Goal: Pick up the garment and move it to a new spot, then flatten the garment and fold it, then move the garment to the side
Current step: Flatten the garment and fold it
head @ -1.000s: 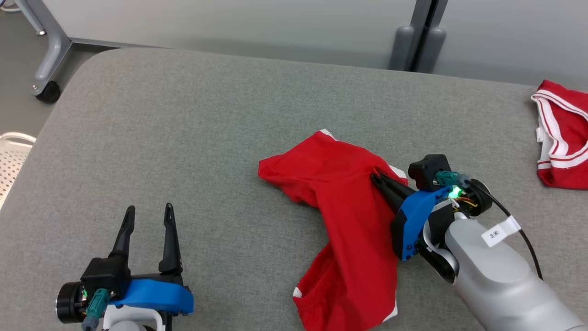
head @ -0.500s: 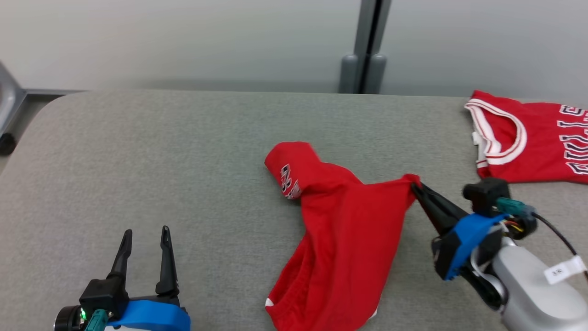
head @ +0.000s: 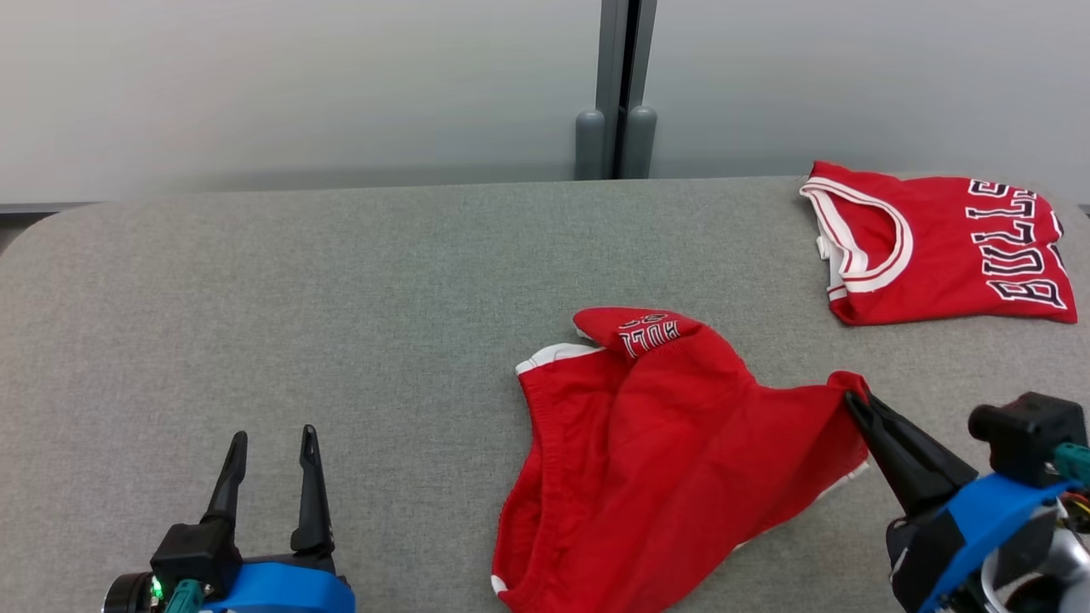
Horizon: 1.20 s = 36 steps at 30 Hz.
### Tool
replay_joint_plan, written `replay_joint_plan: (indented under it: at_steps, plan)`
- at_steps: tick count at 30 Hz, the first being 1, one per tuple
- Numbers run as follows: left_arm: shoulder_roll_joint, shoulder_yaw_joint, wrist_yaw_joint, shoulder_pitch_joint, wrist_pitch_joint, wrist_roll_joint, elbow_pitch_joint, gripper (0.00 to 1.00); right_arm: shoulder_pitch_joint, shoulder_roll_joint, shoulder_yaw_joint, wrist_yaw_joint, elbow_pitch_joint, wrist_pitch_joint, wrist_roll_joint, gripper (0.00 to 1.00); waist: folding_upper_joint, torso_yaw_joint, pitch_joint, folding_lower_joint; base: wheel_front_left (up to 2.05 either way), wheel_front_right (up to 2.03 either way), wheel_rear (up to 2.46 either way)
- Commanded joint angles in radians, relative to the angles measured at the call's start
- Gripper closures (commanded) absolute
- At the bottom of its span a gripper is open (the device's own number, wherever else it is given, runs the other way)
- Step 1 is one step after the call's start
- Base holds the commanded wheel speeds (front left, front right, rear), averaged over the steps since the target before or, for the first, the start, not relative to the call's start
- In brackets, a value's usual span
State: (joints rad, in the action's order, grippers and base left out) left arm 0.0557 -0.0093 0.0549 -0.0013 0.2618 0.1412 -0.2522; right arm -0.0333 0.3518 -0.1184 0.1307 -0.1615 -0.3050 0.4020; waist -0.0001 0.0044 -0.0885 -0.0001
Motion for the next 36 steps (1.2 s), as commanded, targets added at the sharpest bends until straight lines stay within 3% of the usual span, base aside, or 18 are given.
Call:
replay_joint_plan:
  at_steps: [1, 5, 10, 20, 32, 33, 34, 36]
  plan:
    - [-0.001, 0.003, 0.005, 0.0, 0.004, -0.002, 0.006, 0.0, 0.025, -0.016, 0.019, 0.0, -0.051, -0.025, -0.015, 1.0, 0.0001, 0.0, -0.006, 0.0001, 0.0, 0.0, 0.0]
    - [-0.002, 0.0, 0.007, -0.015, 0.004, -0.003, 0.005, 0.0, 0.081, -0.063, 0.067, 0.0, -0.167, -0.106, -0.053, 1.0, 0.0001, 0.007, -0.024, 0.0001, 0.0, 0.0, 0.0]
    - [-0.003, -0.007, 0.012, -0.029, 0.004, -0.001, -0.004, 0.0, 0.064, -0.107, 0.082, 0.0, -0.142, -0.112, -0.049, 1.0, 0.0001, 0.024, -0.033, 0.0001, 0.0, 0.0, 0.0]
    - [-0.003, -0.01, 0.021, -0.07, 0.004, -0.012, -0.005, 0.0, -0.216, -0.113, 0.007, 0.0, 0.294, 0.111, -0.085, 1.0, 0.0001, 0.067, -0.067, 0.0001, 0.0, 0.0, 0.0]
    - [-0.005, -0.024, 0.029, -0.109, 0.004, -0.005, -0.024, 0.0, -0.54, -0.197, -0.091, 0.0, 0.92, 0.403, -0.084, 0.98, 0.0001, 0.126, -0.099, 0.0001, 0.0, 0.0, 0.0]
    - [-0.005, -0.023, 0.029, -0.108, 0.004, -0.004, -0.024, 0.0, -0.555, -0.2, -0.099, 0.0, 0.956, 0.423, -0.082, 0.37, 0.0001, 0.126, -0.099, 0.0001, 0.0, 0.0, 0.0]
    - [-0.005, -0.021, 0.028, -0.107, 0.004, -0.004, -0.025, 0.0, -0.569, -0.203, -0.107, 0.0, 0.987, 0.441, -0.078, 0.0, 0.0001, 0.126, -0.098, 0.0001, 0.0, 0.0, 0.0]
    - [-0.005, -0.016, 0.025, -0.101, 0.004, -0.006, -0.026, 0.0, -0.591, -0.206, -0.127, 0.0, 1.032, 0.488, -0.073, 0.0, 0.0001, 0.121, -0.093, 0.0001, 0.0, 0.0, 0.0]
